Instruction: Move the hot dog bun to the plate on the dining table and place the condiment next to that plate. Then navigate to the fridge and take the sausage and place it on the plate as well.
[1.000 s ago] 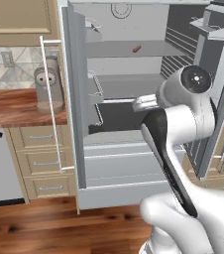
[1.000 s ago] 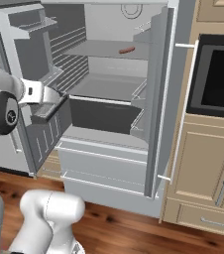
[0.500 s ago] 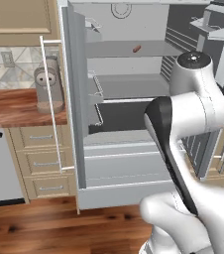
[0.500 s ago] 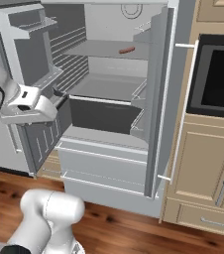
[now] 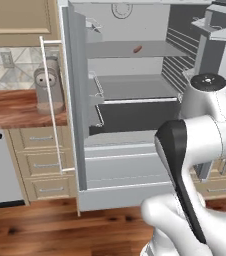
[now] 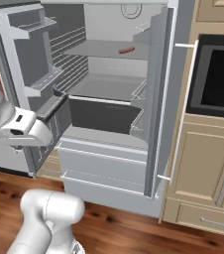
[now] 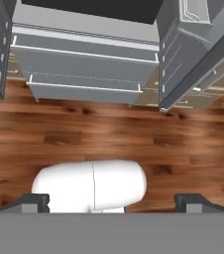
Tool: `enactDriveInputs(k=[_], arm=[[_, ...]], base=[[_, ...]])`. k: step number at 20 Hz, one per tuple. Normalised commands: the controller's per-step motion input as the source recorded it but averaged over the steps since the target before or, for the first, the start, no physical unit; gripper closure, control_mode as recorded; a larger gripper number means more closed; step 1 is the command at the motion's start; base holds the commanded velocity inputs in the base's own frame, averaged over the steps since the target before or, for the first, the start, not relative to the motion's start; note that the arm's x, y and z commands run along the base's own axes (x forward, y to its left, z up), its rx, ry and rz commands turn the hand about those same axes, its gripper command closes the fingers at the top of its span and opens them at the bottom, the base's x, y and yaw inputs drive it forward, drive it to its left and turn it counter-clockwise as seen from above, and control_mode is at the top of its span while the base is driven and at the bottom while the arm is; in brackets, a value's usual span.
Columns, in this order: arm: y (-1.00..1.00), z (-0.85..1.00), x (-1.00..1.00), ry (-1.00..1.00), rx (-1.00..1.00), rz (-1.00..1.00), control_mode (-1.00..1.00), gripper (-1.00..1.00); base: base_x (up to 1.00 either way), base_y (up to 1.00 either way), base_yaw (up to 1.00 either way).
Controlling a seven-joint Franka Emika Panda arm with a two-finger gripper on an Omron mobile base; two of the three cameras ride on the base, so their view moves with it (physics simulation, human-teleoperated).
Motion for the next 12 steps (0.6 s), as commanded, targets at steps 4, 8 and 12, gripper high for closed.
enactDriveInputs(k=[4,8,12], arm=[[0.0,0.0,0.0,0.0,0.0,0.0,1.0,-1.0],[0.0,0.0,0.0,0.0,0.0,0.0,1.0,-1.0],[0.0,0.0,0.0,0.0,0.0,0.0,1.0,-1.0]], base=[[0.52,0.0,-0.12],[0.68,0.12,-0.2],[0.64,0.24,-0.24]])
